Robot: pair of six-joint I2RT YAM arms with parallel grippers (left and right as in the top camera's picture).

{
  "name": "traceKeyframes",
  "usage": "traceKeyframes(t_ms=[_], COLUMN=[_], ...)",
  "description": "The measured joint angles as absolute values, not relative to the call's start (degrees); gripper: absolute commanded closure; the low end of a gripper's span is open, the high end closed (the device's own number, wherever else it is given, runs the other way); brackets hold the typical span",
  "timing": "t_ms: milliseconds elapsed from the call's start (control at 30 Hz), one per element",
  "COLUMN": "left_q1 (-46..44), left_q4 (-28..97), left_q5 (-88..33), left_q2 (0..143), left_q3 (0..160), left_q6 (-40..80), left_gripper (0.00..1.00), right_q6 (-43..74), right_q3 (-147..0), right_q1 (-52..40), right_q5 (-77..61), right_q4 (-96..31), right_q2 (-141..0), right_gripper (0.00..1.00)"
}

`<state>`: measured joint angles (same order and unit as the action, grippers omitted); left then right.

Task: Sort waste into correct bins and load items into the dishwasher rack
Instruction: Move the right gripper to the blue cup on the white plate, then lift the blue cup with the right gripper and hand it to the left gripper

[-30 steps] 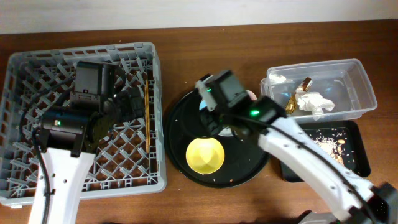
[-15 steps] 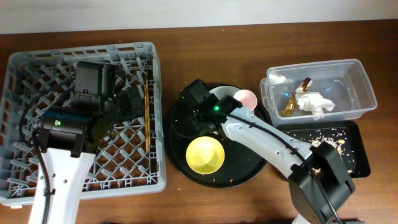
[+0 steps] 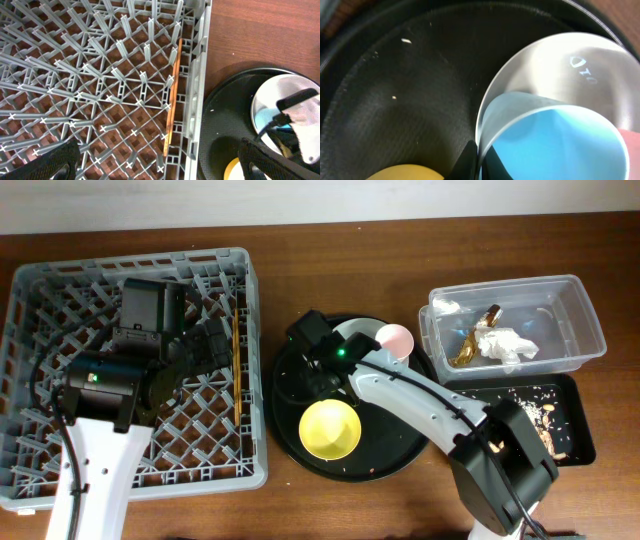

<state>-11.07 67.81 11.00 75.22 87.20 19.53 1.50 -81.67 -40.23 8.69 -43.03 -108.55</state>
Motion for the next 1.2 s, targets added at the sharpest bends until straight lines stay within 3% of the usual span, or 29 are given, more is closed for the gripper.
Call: traceKeyframes(t_ms=[167, 267, 433, 567, 867, 1200], left_q1=[-10.66, -8.47, -2.52, -0.89, -2.31, -2.31], left_q4=[64.05, 61.65, 58.46, 54.85, 52.53, 52.45], left_q5=[2.35, -16.88, -49.89, -66.32, -76.49, -79.99], left_q2=[75.07, 73.97, 72.12, 72.1, 72.1, 72.1], left_q3=[87.2, 87.2, 87.18, 87.18, 87.18, 87.18], left_q6=[14.85, 7.4, -2.92, -6.9, -8.99, -9.21], left_gripper=[0.01, 0.01, 0.01, 0.01, 0.01, 0.01], right_q6=[1.8, 2.15, 0.49, -0.97, -2.39, -2.83], right_q3=[-92.75, -100.84, -103.13, -103.13, -103.07, -103.07], right_q1=[-39.77, -35.86, -21.71, -16.32, -17.74, -23.92], right_q5=[6.31, -3.07, -27.55, -47.16, -68.58, -69.89], right_q4=[-54.3, -59.64, -60.34, -59.42, -55.59, -52.66], right_q2=[-100.53, -90.43, -77.65, -76.71, -79.44, -79.46], right_gripper=[0.96, 0.96, 0.96, 0.96, 0.96, 0.96])
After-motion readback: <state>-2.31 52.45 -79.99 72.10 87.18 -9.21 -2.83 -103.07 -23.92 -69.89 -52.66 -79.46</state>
